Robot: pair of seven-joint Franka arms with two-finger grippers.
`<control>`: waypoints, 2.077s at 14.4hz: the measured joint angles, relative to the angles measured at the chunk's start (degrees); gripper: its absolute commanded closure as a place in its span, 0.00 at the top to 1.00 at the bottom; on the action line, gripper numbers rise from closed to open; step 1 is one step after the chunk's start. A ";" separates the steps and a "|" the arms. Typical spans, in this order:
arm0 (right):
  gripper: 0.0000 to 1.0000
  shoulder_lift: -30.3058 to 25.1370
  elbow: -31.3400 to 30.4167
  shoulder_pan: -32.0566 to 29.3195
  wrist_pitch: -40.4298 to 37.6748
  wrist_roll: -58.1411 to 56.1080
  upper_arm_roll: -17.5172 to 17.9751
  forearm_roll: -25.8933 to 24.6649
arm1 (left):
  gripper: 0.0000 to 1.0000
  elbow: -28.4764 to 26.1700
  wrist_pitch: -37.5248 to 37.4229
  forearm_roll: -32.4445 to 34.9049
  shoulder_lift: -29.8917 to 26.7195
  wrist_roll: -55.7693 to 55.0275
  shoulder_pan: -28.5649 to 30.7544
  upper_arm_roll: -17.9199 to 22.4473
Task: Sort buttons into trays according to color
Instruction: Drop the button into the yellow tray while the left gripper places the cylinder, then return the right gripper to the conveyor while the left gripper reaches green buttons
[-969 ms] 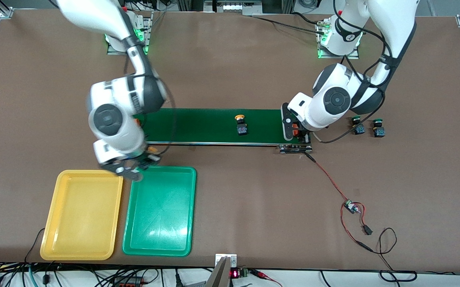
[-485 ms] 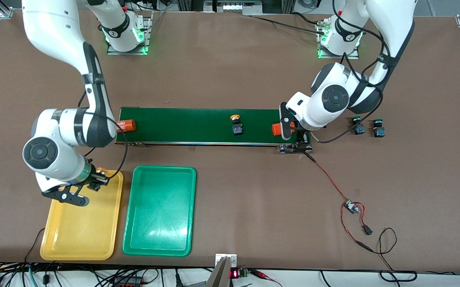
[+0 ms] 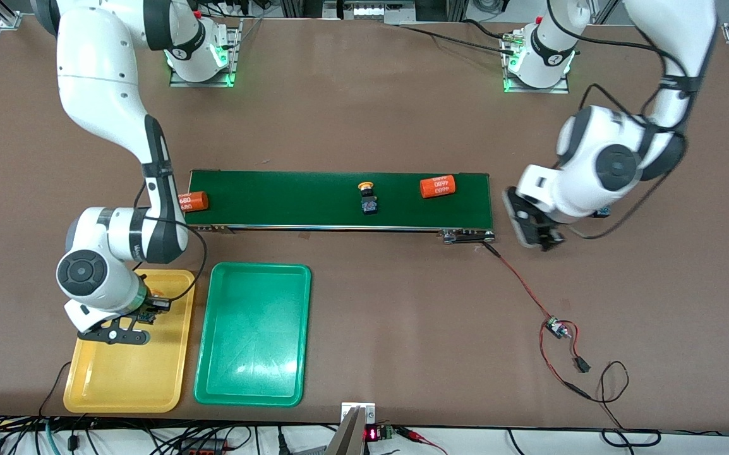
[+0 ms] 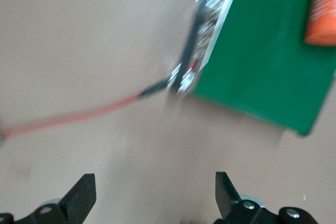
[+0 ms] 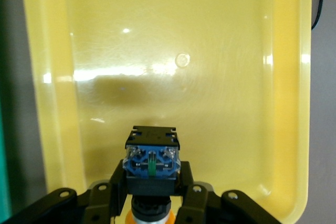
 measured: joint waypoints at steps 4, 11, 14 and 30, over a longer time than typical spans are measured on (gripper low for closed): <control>0.80 2.08 0.24 -0.96 1.95 -0.44 1.22 0.01 | 1.00 -0.10 -4.94 0.00 -0.06 -13.47 1.57 8.27; 1.00 2.06 1.45 -1.88 2.37 -0.49 1.91 4.41 | 1.00 -1.94 -9.55 0.00 1.12 -44.67 1.32 8.93; 1.00 -1.14 1.52 -0.53 -3.24 -0.50 2.46 4.52 | 1.00 -2.05 -11.34 0.00 1.84 -45.91 1.48 9.25; 1.00 -21.76 -19.84 27.79 -13.15 15.19 3.34 5.02 | 0.15 -17.98 10.78 0.00 4.45 -66.27 1.79 10.19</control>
